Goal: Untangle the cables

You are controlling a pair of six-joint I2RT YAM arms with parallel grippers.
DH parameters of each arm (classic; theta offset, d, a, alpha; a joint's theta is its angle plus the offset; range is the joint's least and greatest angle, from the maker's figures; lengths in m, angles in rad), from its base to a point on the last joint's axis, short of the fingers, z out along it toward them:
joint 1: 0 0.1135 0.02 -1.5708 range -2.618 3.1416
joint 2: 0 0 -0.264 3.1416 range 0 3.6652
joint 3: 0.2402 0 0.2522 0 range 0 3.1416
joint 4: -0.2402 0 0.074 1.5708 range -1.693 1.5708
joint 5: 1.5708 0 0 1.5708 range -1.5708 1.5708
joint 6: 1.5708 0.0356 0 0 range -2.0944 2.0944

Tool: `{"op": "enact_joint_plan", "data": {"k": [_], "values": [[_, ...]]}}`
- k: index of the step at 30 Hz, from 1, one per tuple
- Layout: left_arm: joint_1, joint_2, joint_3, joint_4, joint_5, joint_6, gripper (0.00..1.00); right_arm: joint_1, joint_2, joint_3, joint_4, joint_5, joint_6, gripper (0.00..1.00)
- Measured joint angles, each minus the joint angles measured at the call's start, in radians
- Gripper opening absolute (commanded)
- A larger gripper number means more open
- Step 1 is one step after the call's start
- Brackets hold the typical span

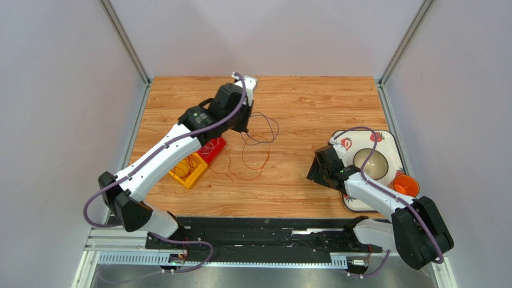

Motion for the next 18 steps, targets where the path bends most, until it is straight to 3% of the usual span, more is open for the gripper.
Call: {"op": "enact_joint_plan", "data": {"k": [12, 18], "values": [[0.29, -0.101, -0.147, 0.053, -0.005, -0.032, 0.0, 0.006, 0.0, 0.0, 0.01, -0.006, -0.006, 0.5], [0.376, -0.106, -0.23, 0.096, 0.0, -0.026, 0.0, 0.006, 0.0, 0.0, 0.014, -0.007, -0.011, 0.5]]}}
